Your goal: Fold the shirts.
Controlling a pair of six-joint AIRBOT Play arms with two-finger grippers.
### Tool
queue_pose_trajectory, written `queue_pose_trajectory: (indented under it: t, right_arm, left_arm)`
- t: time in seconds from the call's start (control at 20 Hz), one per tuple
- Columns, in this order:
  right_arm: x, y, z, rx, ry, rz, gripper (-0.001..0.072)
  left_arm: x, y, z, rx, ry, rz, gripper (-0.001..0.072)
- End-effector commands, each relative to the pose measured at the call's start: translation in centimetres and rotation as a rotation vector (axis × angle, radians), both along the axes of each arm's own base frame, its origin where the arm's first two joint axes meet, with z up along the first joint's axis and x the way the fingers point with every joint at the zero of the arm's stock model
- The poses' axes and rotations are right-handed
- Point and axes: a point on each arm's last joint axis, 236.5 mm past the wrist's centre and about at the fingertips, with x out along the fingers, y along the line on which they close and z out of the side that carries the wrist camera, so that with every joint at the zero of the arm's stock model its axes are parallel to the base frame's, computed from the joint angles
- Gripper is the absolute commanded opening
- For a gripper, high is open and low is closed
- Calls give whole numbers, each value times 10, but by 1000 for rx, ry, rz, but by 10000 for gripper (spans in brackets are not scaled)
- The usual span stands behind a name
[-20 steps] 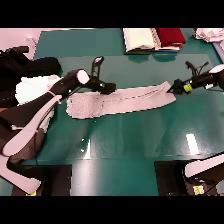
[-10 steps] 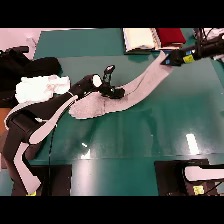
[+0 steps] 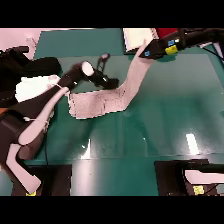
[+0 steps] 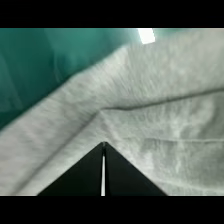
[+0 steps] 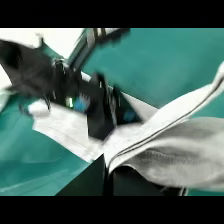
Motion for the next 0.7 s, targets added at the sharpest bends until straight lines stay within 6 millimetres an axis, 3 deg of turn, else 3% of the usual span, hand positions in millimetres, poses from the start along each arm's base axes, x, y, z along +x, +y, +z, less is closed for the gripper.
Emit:
queue_pose_trajectory:
  t: [0.0,0.15,0.25,0.3,0.35,0.4,0.5,0.65]
  right_arm:
    - [-21,65,7,69,-12,105,10]
    - [-43,154,-2,209,19,238,10]
    - [-58,219,-19,290,15,300,15]
    - [-62,247,-30,314,0,303,67]
    - [-62,264,-40,311,-24,292,212]
    - [-61,273,-46,306,-44,286,263]
    - [-51,258,-54,241,-73,285,263]
    - [-34,192,-76,115,-32,253,263]
  left_arm:
    - [26,87,75,78,-134,87,20]
    - [33,178,163,133,-312,232,20]
    - [24,223,211,170,-414,310,20]
    - [17,238,230,183,-451,337,21]
    - [11,248,242,194,-475,353,21]
    - [5,252,249,205,-487,357,21]
    - [-3,253,252,213,-478,352,20]
    - [-10,239,242,216,-441,311,20]
